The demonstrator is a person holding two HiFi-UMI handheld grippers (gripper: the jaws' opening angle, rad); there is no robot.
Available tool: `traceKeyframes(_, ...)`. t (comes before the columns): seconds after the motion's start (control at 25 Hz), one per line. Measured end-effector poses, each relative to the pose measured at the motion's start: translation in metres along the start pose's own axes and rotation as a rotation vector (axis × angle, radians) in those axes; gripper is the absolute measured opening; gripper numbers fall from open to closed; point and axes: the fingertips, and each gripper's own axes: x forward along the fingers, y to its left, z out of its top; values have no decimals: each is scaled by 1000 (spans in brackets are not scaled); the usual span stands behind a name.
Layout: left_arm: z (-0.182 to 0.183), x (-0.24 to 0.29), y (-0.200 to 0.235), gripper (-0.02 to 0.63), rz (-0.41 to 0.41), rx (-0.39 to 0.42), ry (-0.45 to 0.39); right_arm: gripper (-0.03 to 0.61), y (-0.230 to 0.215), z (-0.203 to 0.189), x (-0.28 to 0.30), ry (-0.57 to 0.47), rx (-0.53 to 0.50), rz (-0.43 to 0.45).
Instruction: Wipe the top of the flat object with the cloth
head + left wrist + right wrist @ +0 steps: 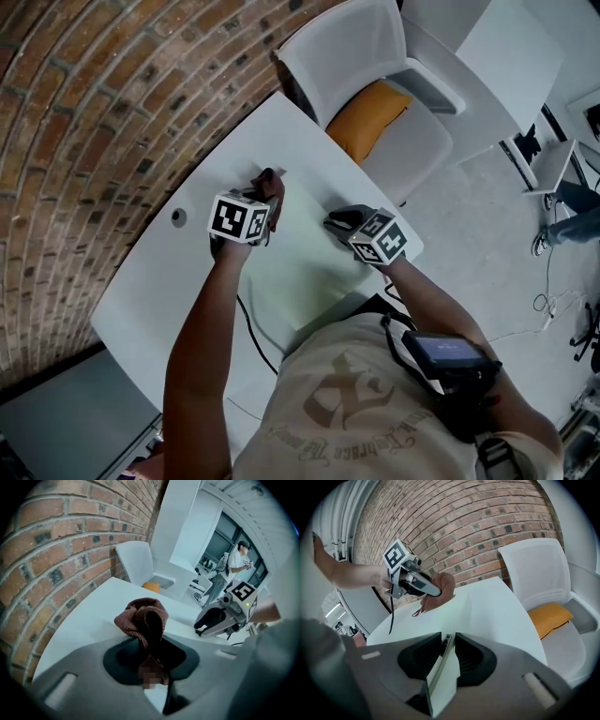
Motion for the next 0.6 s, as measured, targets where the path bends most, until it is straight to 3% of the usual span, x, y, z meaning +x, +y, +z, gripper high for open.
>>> traceKeyframes(0.6, -122, -79, 51, 75, 169, -243, -55, 101, 0, 0, 1, -2, -14, -32)
